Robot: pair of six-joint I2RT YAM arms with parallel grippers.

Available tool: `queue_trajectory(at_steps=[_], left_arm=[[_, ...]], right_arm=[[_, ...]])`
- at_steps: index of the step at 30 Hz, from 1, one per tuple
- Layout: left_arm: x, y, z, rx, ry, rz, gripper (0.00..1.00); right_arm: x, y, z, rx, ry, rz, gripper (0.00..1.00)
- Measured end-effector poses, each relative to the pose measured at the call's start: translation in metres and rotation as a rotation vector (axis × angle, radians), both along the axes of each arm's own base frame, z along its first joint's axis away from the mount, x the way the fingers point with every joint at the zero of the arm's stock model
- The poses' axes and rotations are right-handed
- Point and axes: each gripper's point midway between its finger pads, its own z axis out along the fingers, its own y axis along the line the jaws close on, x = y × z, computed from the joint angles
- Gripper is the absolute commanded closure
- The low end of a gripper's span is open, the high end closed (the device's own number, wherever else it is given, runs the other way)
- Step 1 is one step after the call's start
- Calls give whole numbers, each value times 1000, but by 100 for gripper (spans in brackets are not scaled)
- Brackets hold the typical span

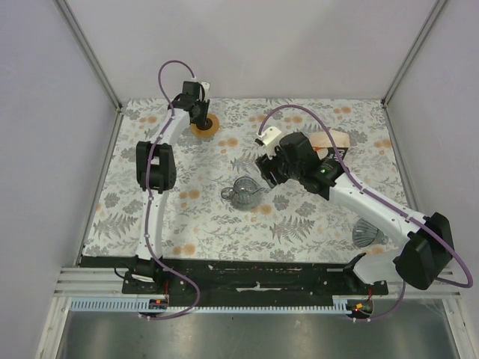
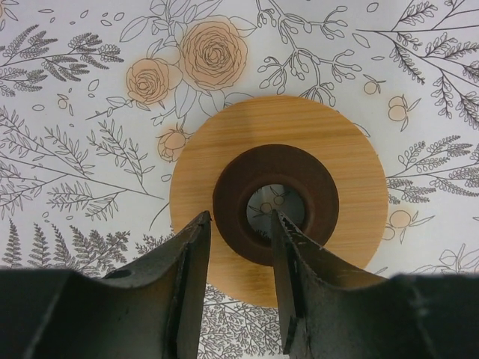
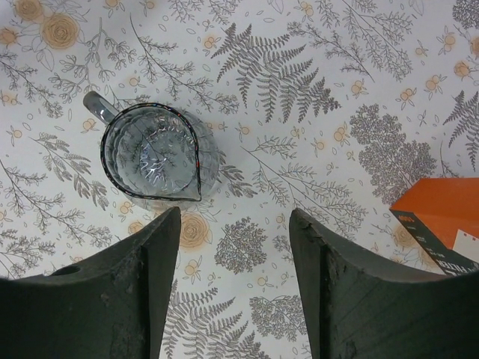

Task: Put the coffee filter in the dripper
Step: Pick up the dripper holder from the center of the board.

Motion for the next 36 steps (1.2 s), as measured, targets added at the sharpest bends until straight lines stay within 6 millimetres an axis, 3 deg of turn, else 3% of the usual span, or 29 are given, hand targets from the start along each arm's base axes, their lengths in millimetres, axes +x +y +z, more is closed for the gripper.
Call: queue_trajectory(at_steps=[8,9,11,12,22,26,30,36], left_arm=[[11,-1,-14,7,-5,-6,56],[12,-1,-16,7,-6,-6,61],[15,0,-15,13,-18,-1,89],[15,0,-16,16,-17,1,98],[11,-10,-12,-58,2,-58,98],[-24,-22,3,-180,83,-103,98],[-76,-47,36,-296,154,-169,98],[-169,-112,134,-484,142,-396,98]], right_arm=[[1,-6,-3,-30,-3,-20,32],[1,-7,-3,-33,-2,-22,32],[1,-8,-4,-39,-4,-24,32],[1,-9,-4,-41,-3,-24,32],[-5,-15,2,-46,-6,-26,28],[-14,-19,30,2,-58,-8,26],[-19,-21,47,29,-100,13,24],[-28,-19,57,20,-144,108,23]])
